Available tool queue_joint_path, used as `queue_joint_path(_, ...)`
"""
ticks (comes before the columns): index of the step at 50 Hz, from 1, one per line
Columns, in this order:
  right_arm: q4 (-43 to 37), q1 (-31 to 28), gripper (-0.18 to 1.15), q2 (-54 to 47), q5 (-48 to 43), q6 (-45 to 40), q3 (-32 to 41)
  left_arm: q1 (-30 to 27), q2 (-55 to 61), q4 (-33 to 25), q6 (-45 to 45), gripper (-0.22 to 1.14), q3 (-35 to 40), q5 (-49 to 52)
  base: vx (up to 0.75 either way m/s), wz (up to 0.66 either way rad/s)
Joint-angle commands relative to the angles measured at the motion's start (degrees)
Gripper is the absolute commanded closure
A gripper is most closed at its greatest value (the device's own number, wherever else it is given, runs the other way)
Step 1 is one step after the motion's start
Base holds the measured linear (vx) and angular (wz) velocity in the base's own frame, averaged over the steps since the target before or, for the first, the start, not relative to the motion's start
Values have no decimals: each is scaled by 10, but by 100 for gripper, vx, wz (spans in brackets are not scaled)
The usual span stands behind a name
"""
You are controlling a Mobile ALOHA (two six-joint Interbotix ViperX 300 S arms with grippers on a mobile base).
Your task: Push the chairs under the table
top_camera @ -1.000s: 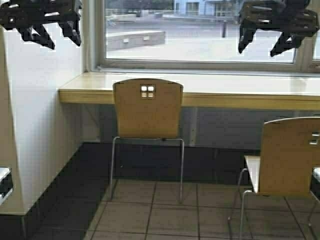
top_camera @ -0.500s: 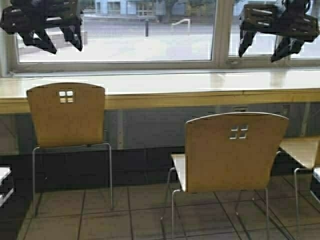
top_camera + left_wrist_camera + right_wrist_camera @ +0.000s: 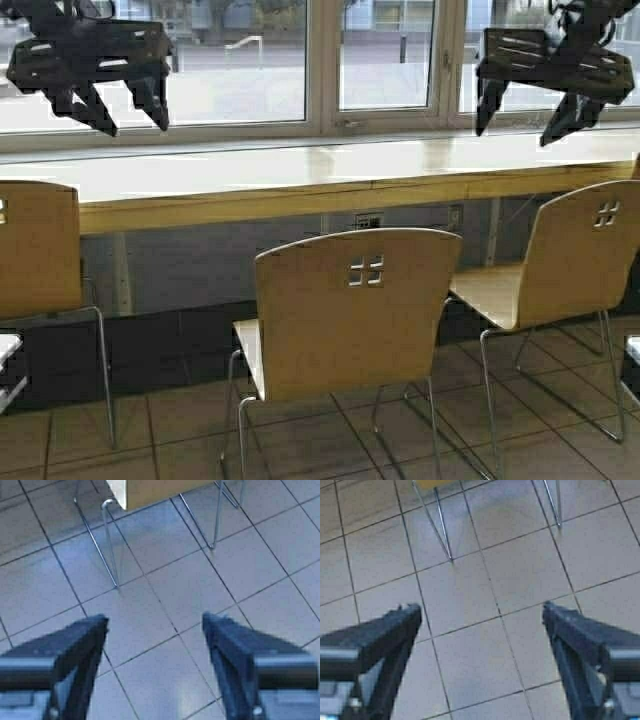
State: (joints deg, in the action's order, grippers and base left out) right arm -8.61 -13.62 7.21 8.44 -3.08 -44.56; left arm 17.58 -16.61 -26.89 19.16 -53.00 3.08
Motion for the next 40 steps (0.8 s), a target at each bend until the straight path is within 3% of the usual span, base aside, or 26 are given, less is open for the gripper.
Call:
queue_joint_path(1,-11,-2,-6,-3,3,0,15,-1,1,-2,-1,0,18,11,14,-13)
queue_joint_path(20,-39,-2,-6,-15,4,-1,12,-1,5,-18,-18,0,9,10,19,-10)
queue_joint_path(33,-83,-2,-6,-22,5,-1,-4,-1,37,-52,-133,0,15,15,26,-4)
queue_joint_path(40,-111,-2,-6,-47,5,-1,19,3,86,-110,-233,0,28,-6,23,-7)
